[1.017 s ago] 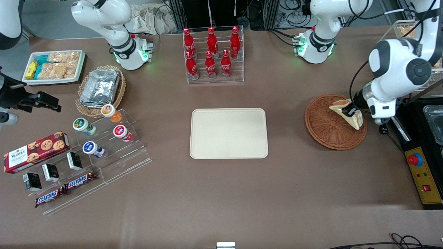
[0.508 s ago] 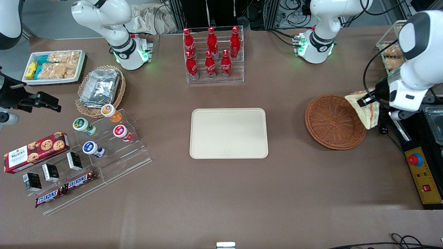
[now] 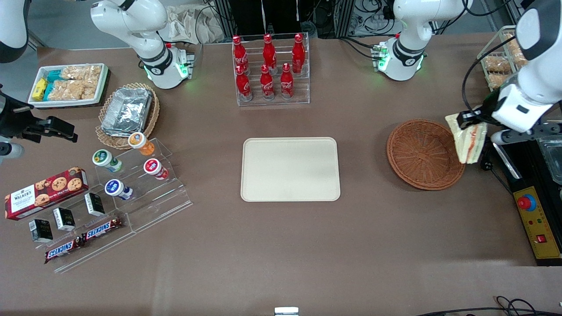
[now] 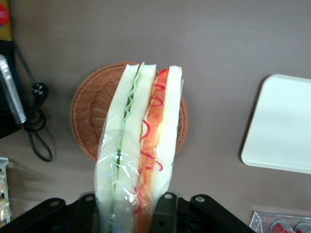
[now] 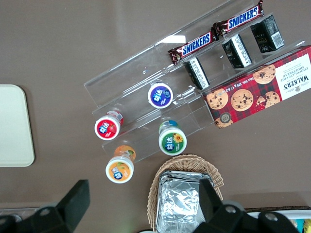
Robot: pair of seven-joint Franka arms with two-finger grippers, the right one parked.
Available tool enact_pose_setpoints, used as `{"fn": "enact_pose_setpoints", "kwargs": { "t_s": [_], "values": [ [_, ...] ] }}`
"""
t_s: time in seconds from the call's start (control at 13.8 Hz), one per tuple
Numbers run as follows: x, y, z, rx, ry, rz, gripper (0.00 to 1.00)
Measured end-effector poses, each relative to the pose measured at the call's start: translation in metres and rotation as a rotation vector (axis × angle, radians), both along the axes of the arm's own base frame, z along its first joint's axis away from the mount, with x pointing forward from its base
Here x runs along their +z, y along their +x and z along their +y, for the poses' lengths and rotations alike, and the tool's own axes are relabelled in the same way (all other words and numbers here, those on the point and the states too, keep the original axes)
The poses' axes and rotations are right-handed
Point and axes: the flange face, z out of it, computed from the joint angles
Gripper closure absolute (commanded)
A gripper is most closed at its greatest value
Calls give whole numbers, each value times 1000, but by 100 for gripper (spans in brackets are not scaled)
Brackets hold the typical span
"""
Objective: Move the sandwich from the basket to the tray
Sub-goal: 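Carry the sandwich over the cream tray with the left gripper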
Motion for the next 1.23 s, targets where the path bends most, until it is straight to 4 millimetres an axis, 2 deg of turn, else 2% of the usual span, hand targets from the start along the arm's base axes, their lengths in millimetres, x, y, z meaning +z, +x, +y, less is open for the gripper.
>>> {"fn": "enact_pose_setpoints", "kwargs": {
  "t_s": [0.36, 0.58, 0.73, 0.94, 1.23],
  "values": [
    [-13, -5, -105, -97, 20, 15, 68],
    [-34, -5, -177, -73, 23, 42, 68],
    [-52, -2, -215, -56, 16, 41, 68],
    [-80, -1, -259, -33, 8, 28, 68],
    [-124, -2, -300, -22, 8, 16, 68]
  ]
}}
